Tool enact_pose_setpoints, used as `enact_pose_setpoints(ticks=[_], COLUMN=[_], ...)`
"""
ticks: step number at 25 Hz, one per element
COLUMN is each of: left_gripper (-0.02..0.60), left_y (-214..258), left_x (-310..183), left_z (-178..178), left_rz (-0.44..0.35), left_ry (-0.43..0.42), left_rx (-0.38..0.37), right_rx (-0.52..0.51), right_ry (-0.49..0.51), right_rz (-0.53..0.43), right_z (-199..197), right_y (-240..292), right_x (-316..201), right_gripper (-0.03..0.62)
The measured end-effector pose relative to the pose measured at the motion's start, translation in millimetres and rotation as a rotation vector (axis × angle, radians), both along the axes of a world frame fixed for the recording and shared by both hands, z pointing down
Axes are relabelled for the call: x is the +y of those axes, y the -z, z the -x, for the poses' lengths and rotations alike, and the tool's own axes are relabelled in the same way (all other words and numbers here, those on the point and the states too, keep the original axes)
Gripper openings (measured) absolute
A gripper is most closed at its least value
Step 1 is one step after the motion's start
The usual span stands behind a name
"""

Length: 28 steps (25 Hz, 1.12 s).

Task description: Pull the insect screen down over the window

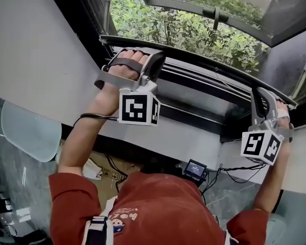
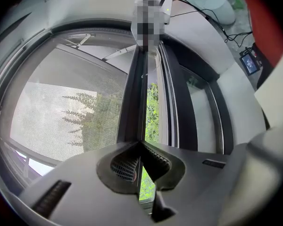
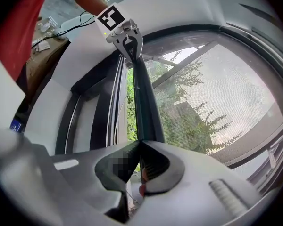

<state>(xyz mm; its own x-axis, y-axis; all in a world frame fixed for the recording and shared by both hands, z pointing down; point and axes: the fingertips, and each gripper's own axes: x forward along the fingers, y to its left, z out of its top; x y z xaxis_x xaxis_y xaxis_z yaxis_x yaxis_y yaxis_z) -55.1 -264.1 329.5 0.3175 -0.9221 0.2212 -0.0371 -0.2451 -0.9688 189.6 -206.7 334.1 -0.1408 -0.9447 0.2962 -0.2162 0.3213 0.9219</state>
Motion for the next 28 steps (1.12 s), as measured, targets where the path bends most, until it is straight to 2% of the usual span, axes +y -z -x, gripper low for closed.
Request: enact_pose_setpoints(ticks=[15, 28], left_gripper=[0.019, 0.02], left_y=[-54.6, -64.8], left_x=[1.1, 0.4], left_z=[1.1, 3.3], left_rz=[0.106, 0.134], left_ry=[0.002, 0.002], left_rx=[-0.005, -0.003], right_rx=[-0.026, -0.046], right_ry=[-0.002, -0.019], right_rz=[0.104, 0.127], right_z=[2.1, 4.2], right_y=[-52.7, -62.6], right_x=[0.6, 0.8], right_gripper=[0.028, 0.028])
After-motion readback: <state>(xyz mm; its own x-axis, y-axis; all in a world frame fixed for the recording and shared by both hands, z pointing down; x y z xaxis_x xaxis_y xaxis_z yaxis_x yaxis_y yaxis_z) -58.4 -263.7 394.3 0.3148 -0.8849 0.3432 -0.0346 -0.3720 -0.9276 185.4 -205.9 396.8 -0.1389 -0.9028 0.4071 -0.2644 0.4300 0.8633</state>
